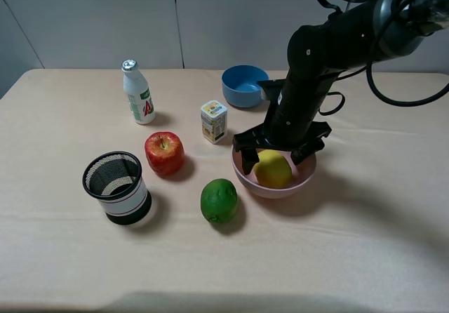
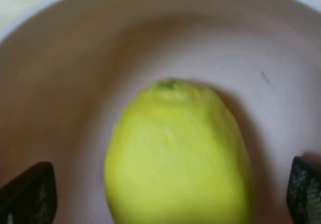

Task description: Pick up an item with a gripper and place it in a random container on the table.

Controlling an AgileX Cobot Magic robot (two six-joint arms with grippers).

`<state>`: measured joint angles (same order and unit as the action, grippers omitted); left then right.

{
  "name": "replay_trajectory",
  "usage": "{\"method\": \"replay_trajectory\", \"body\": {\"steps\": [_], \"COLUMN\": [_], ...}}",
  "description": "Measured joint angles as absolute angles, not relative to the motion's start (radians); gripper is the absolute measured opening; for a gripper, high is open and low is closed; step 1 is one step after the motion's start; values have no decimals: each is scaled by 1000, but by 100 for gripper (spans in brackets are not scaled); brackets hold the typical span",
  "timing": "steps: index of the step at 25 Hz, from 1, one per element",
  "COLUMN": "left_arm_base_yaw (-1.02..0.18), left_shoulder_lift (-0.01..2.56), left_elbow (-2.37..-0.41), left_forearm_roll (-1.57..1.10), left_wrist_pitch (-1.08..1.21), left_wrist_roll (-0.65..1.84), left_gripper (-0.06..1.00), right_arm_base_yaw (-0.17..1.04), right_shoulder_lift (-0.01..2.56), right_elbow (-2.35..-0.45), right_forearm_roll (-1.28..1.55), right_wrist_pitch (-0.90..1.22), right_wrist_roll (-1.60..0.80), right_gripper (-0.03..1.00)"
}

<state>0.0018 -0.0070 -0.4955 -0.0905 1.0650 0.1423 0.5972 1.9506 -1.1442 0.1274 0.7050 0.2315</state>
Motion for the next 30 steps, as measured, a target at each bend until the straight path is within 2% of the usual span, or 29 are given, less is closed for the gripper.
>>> {"method": "replay_trajectory", "body": {"steps": [16, 30], "left_arm_base_yaw": [2, 2], "left_shoulder_lift": [-7, -7], "left_elbow": [-495, -495], "left_forearm_roll": [-91, -91], "left_wrist_pitch": [1065, 1065], "left_wrist_roll": [142, 142], "left_gripper": [99, 99], "right_arm_base_yaw": [597, 597], "right_shoulder_lift": [1782, 1525], "right_elbow": [-1151, -1151], "right_forearm_roll": [91, 94], "right_wrist_pitch": [816, 1158], "right_wrist_roll": [231, 208], "right_gripper": [69, 69]}}
